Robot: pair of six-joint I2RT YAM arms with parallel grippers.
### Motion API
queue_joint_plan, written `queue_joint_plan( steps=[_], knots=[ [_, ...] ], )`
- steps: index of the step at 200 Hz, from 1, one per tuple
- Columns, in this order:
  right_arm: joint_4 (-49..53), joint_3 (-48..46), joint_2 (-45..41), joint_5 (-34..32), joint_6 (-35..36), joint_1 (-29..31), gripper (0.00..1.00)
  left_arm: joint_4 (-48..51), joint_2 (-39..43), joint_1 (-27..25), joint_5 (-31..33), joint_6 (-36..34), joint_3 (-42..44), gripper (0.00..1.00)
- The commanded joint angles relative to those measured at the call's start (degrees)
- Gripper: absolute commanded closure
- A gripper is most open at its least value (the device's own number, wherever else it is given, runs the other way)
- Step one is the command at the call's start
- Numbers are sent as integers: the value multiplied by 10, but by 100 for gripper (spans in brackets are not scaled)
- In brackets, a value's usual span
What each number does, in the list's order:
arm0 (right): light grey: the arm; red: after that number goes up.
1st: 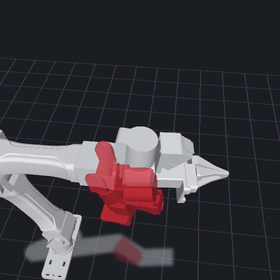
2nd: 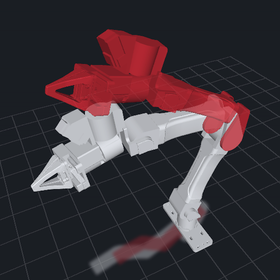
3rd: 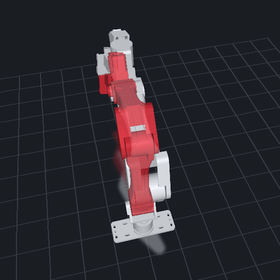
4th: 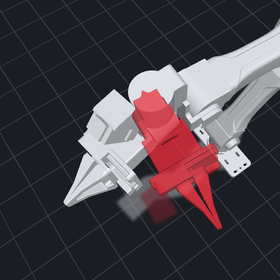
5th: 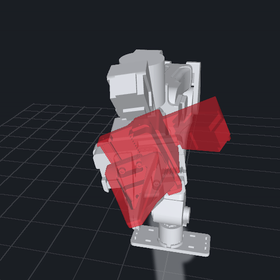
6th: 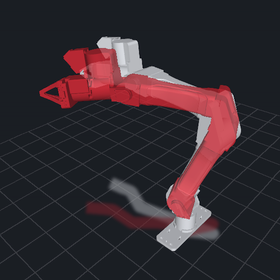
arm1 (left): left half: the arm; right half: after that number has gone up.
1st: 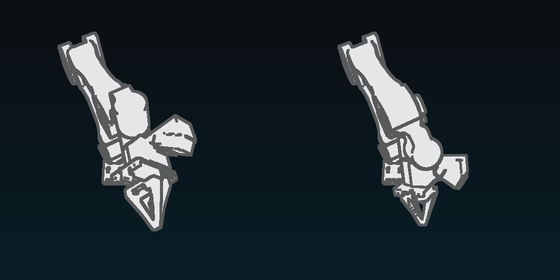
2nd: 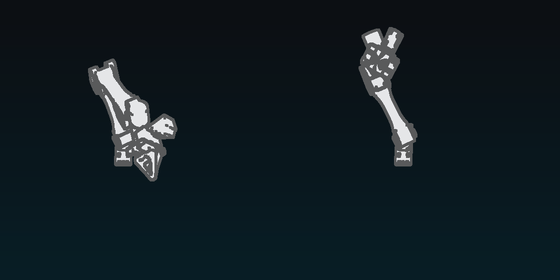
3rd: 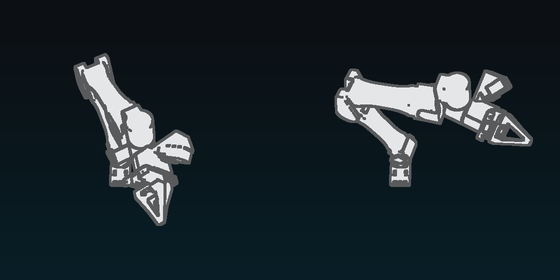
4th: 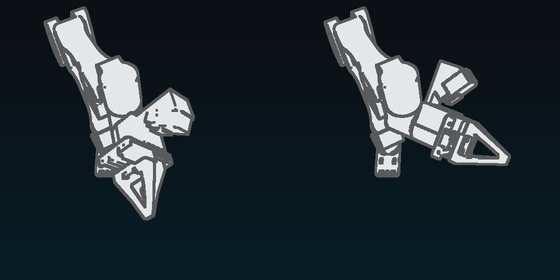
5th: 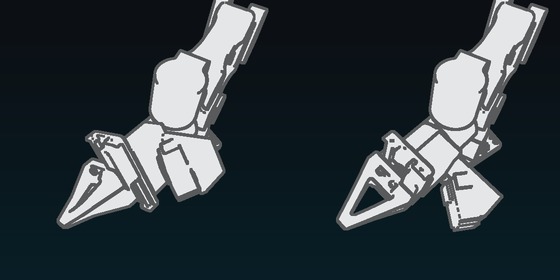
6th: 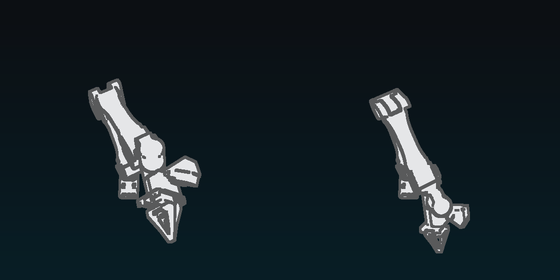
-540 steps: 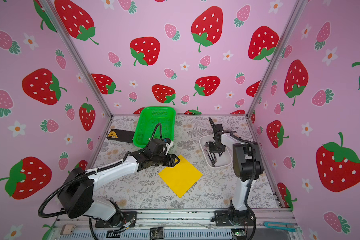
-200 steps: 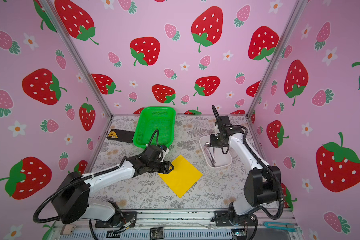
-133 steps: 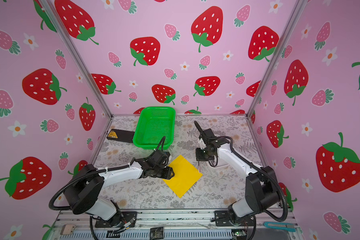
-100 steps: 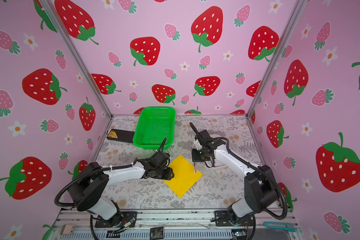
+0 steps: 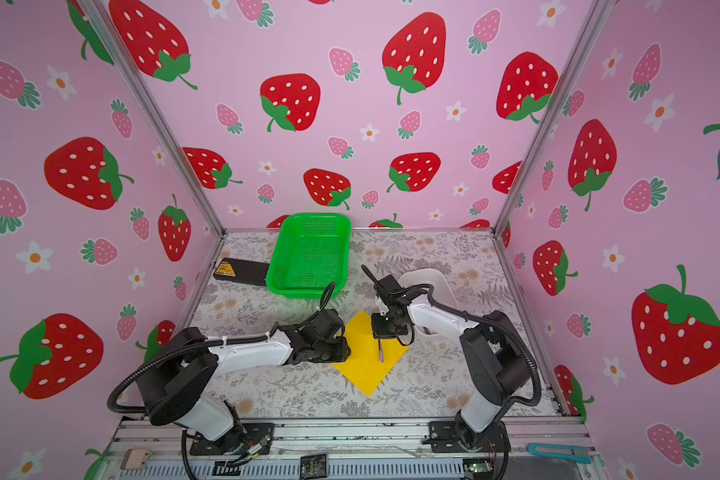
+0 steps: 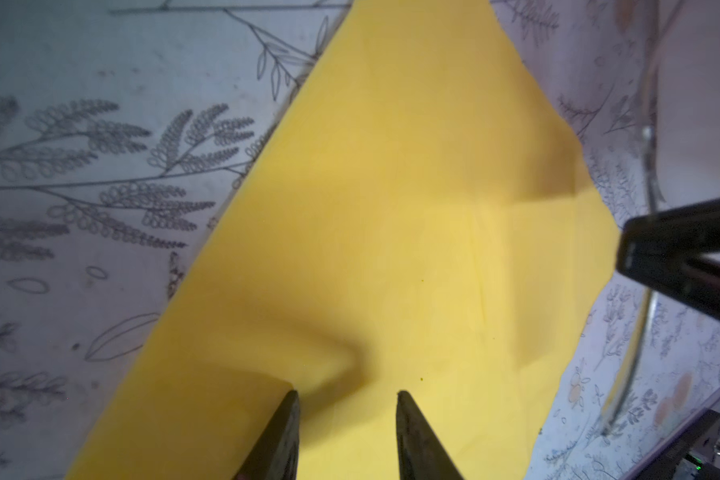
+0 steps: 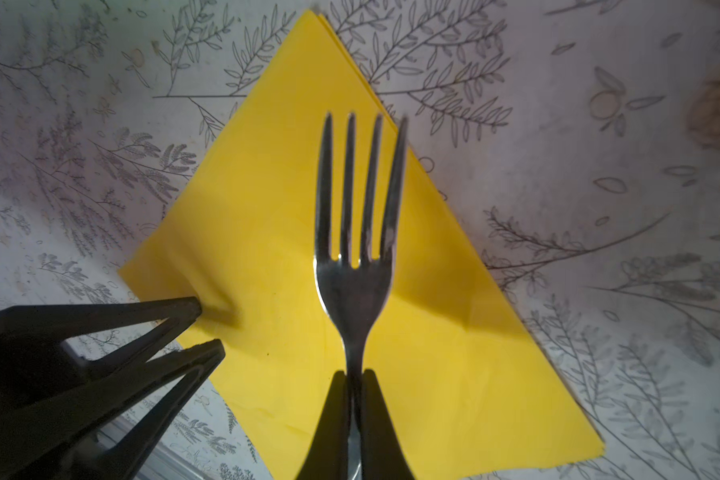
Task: Place the utensils on the paper napkin and roll it up
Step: 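Lower the fork onto the yellow napkin with the right gripper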
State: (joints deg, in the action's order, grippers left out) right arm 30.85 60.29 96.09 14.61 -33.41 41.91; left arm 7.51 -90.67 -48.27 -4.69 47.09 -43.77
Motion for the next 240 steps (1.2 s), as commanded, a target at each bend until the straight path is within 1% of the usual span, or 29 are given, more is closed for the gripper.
queue_joint_plan(
  steps=[1,24,36,62,99,124,154,176,186,190,198,225,240],
  knots=[
    [-10,0,21,-9,-17,11,98,18,33,-3,30,11,8,55],
    [-7,12,43,-13,-12,19,98,27,57,-3,40,-22,5,49],
    [1,20,55,-23,-9,22,98,34,65,-3,47,-36,4,48],
    [11,39,74,-27,-4,24,98,33,85,-2,59,-44,15,48],
    [15,56,93,-30,-15,26,97,30,125,3,88,-51,33,47],
    [18,67,105,-33,-24,28,97,37,140,13,90,-55,37,47],
    [24,75,113,-37,-37,29,91,42,148,20,91,-64,38,46],
    [26,70,112,-38,-43,31,90,45,151,23,92,-66,39,46],
    [25,69,110,-36,-44,31,88,44,151,25,91,-66,40,46],
    [25,69,109,-35,-45,32,85,44,151,26,90,-66,40,46],
    [26,69,106,-35,-45,32,84,45,150,27,89,-66,39,46],
    [27,71,101,-41,-49,32,84,46,151,28,87,-69,36,46],
    [22,69,97,-43,-56,32,87,49,152,28,87,-69,34,46]
  ],
)
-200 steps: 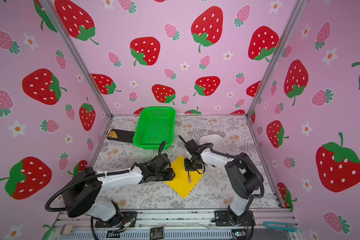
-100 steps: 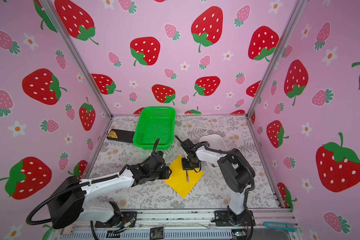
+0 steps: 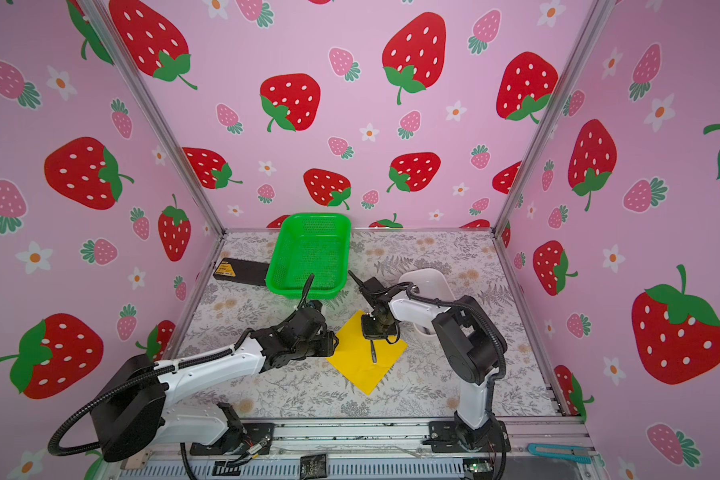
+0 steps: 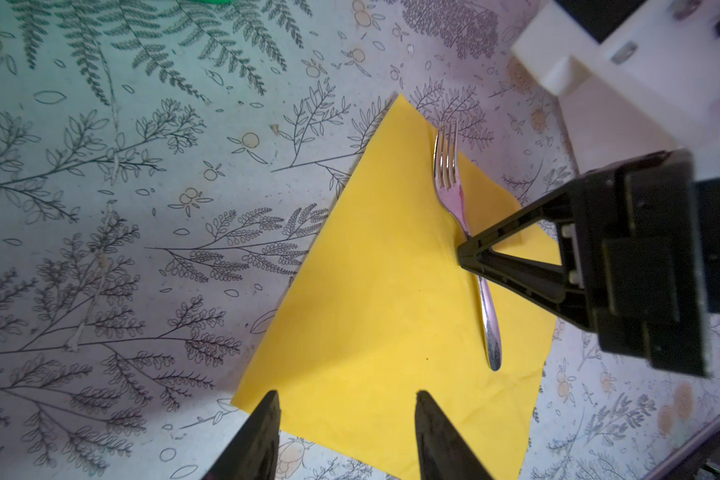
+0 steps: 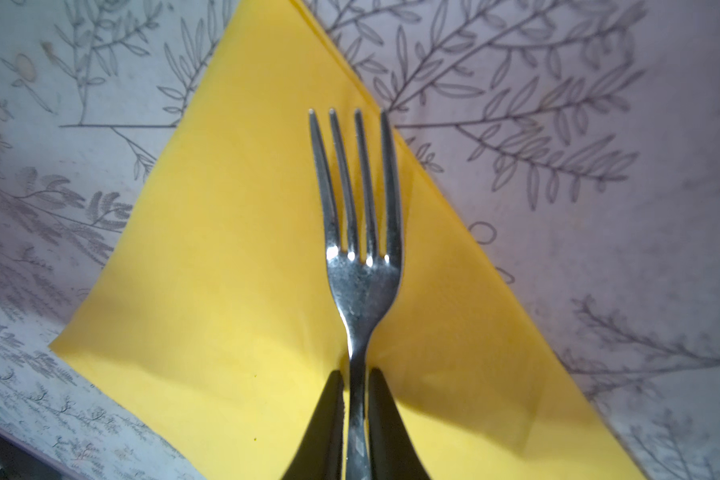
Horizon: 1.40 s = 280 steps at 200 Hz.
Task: Place the utensils on the paper napkin and roll it up
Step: 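Lower the fork onto the yellow napkin with the right gripper, then release the fork and move the right gripper back into the white tray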
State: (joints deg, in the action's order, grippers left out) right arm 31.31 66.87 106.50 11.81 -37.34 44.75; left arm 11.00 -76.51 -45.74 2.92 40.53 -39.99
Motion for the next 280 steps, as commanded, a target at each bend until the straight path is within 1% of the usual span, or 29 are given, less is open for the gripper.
queue_joint_plan(
  steps=[1,64,111,133,150,168,186,198,208,237,261,280],
  knots=[
    [17,3,-8,-15,-17,4,87,14,10,3,11,-4,-4,46],
    [7,-2,-17,-18,-35,3,88,26,35,5,20,-9,-4,43],
    [2,-6,-32,-23,-44,2,87,31,50,8,27,-13,-3,39],
    [6,-6,-37,-19,-41,1,86,32,50,14,24,-18,-7,35],
    [14,-1,-53,-28,-40,-3,81,36,50,15,23,-24,-13,29],
    [23,13,-91,-50,-31,-9,79,40,55,16,26,-34,-18,24],
    [39,30,-129,-97,-17,-18,77,41,61,16,34,-42,-23,17],
    [51,32,-151,-131,-5,-38,76,43,61,18,41,-48,-28,14],
    [52,22,-164,-141,3,-63,76,49,59,17,45,-58,-36,12],
    [45,-18,-193,-122,53,-165,75,75,52,17,64,-85,-60,9],
    [48,-20,-171,-96,106,-229,75,71,47,19,62,-98,-75,8],
    [70,4,-130,-93,146,-253,76,69,32,19,55,-99,-96,7]
  ],
)
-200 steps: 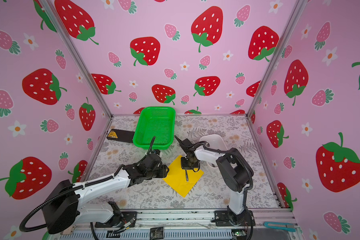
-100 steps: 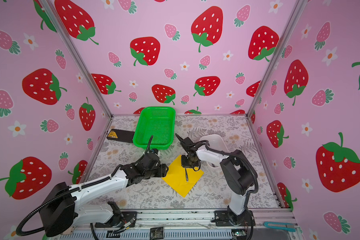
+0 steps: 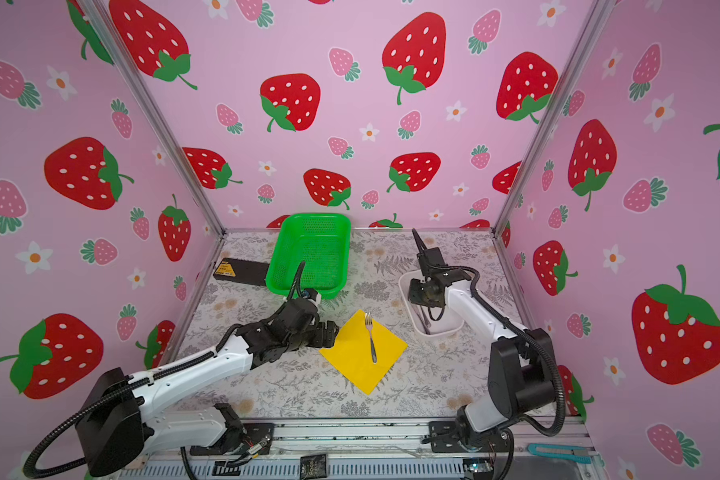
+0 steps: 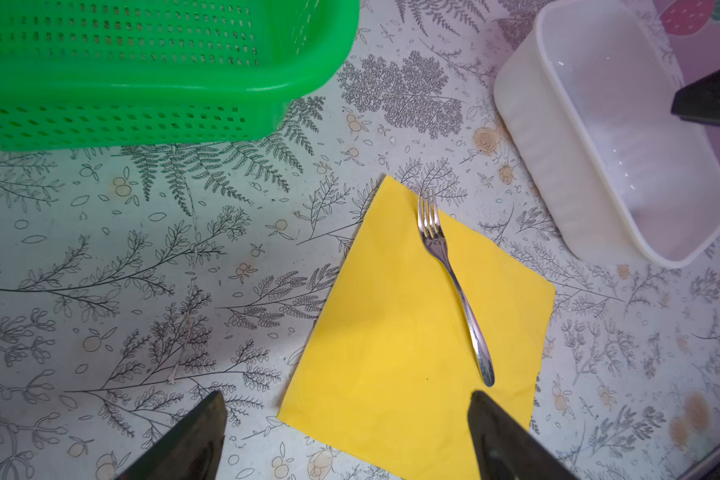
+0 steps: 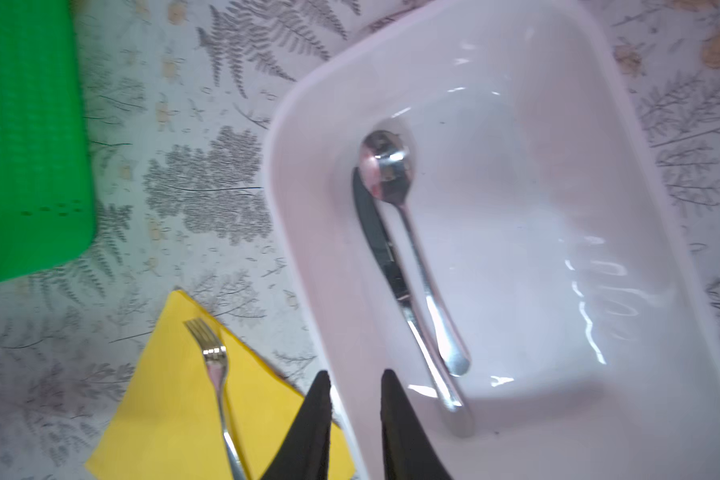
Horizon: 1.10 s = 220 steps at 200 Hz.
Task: Place the utensils on the paper napkin and roll it up
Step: 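Release the fork and move the right gripper back into the white tray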
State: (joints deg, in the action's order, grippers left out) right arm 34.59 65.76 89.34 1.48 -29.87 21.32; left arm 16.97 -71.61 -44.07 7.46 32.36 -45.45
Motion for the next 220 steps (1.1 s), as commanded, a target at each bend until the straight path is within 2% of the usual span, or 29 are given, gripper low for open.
queue_joint_plan(
  steps=[1,55,77,106,174,220],
  knots=[
    [41,19,46,11,75,-21,75,10,-18,2,9,-18,-43,7],
    [89,118,174,24,146,-44,76,38,-82,1,-18,0,-118,6],
    [93,154,216,49,161,-43,76,56,-98,1,-17,15,-142,6],
    [112,200,270,43,166,-43,76,70,-110,1,-19,39,-165,6],
    [133,208,314,-25,183,-42,81,107,-127,0,-40,74,-203,6],
    [121,178,298,-29,184,-39,87,96,-100,-9,-42,87,-186,6]
  ],
)
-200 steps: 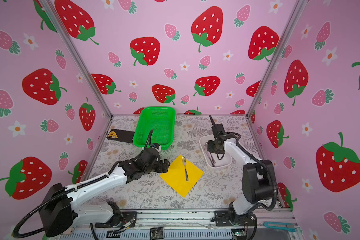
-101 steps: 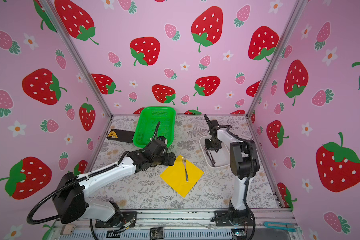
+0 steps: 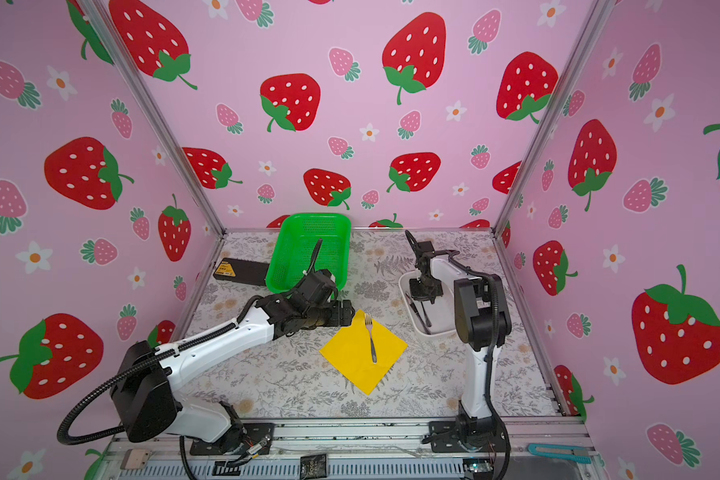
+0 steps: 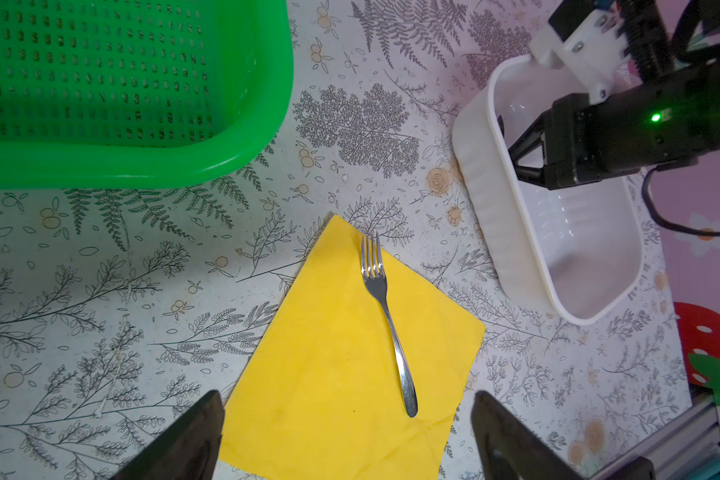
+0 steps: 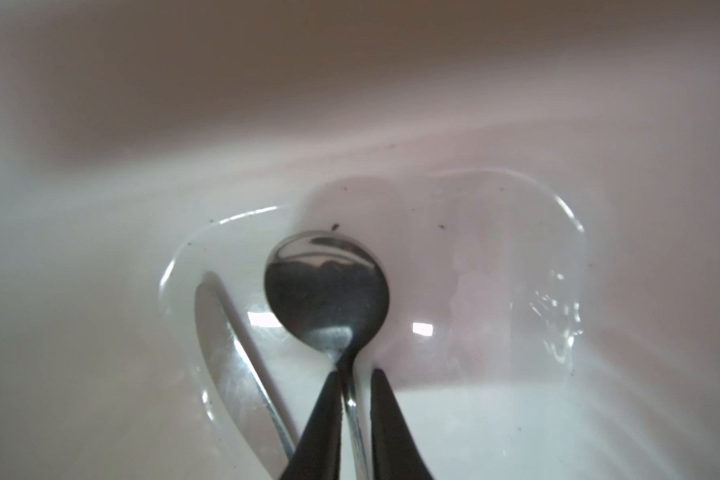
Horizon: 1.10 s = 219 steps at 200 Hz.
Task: Place the utensils on the paper napkin and roll it up
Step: 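Release the fork and move the right gripper back into the white tray, then grasp the silver spoon in the tray with the right gripper and lift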
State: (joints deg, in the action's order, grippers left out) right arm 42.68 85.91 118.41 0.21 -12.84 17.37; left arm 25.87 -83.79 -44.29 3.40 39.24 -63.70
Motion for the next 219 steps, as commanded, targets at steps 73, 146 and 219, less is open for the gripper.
queue_joint_plan(
  steps=[73,146,219],
  knots=[
    [64,-34,-1,-8,11,-1,86,25,83,3,9,-70,7,1],
    [126,-1,43,6,26,0,85,8,121,16,21,-134,25,1],
    [132,-6,48,14,21,0,89,-35,154,34,-69,-125,67,1]
  ],
)
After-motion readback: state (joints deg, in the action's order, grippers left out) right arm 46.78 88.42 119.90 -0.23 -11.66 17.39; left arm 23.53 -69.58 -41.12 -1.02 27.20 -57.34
